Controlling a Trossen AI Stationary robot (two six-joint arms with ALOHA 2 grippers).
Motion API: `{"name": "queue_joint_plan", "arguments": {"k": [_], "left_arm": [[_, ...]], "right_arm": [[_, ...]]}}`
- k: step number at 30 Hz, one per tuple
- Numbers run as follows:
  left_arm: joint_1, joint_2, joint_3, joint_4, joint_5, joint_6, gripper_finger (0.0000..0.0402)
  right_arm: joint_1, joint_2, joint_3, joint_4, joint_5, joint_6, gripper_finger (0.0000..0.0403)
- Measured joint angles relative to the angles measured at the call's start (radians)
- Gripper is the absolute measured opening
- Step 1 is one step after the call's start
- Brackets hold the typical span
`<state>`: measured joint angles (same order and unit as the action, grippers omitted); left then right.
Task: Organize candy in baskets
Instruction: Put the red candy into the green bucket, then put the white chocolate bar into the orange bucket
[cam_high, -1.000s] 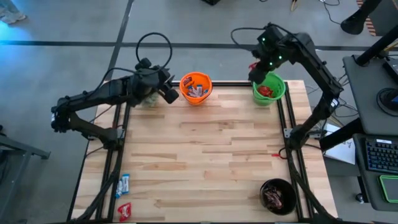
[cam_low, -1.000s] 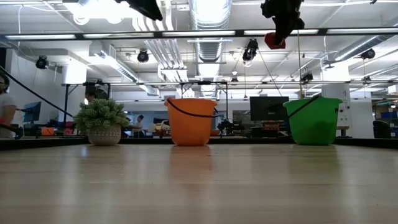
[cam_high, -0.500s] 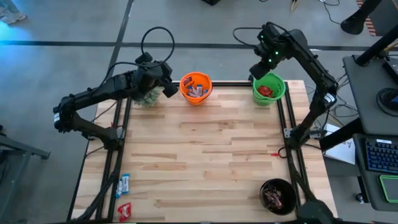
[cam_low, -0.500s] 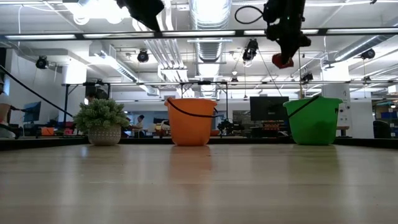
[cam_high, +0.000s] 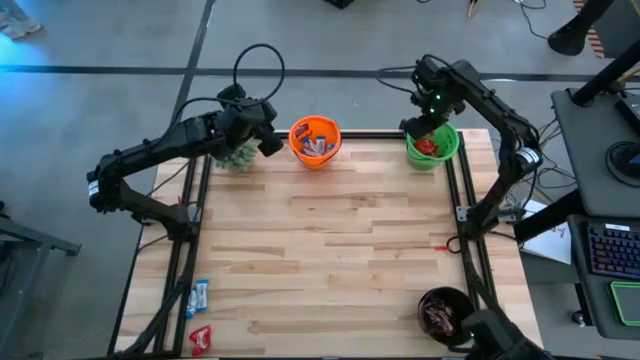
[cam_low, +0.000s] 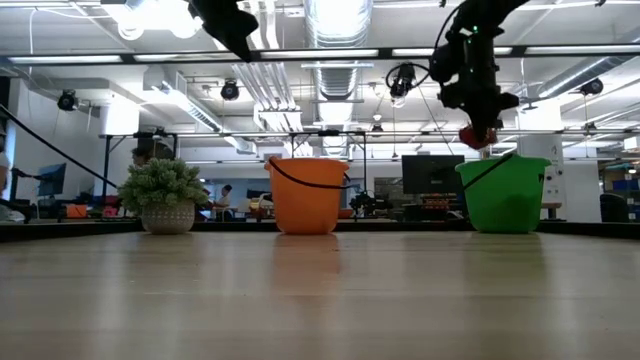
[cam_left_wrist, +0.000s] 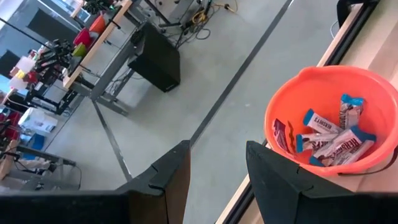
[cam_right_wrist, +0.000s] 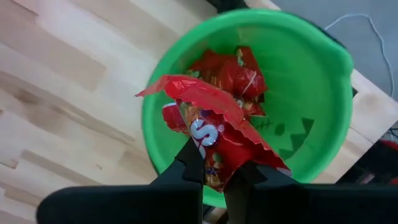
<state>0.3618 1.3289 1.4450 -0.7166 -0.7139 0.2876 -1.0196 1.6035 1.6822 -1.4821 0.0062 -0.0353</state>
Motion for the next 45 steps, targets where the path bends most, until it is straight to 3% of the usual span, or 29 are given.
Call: {"name": "queue_joint_plan", "arguments": {"k": [7,14,20,26,30,39,45], "left_arm": [[0.000,0.000,0.000,-0.002,0.000,0.026,0.0139],[0.000,-0.001,0.000,-0.003,0.000,0.044,0.0139],[0.000,-0.001,0.000,-0.064,0.000,0.012,0.0139],[0.000,-0.002,0.000,-0.201,0.000,-0.089,0.0139],[-0.006,-0.002,0.000,-0.293,0.009,-0.190,0.0139],[-0.025,-0.003,0.000,-0.534,0.243,-0.519,0.0139],[-0.029,-0.002,0.000,-0.714,0.322,-0.687,0.0139]], "right_arm": [[-0.017,0.000,-0.035,-0.005,0.087,-0.001,0.0046],[-0.022,0.000,-0.035,-0.005,0.094,0.000,0.0105],[-0.022,0.000,-0.034,-0.004,0.100,0.026,0.0131],[-0.020,-0.005,-0.009,0.003,0.077,0.029,0.0141],[-0.019,-0.006,0.029,0.010,-0.016,0.011,0.0138],[0.023,-0.008,0.066,0.131,-0.167,-0.051,0.0139],[0.065,-0.008,0.066,0.156,-0.171,-0.074,0.0141]]}}
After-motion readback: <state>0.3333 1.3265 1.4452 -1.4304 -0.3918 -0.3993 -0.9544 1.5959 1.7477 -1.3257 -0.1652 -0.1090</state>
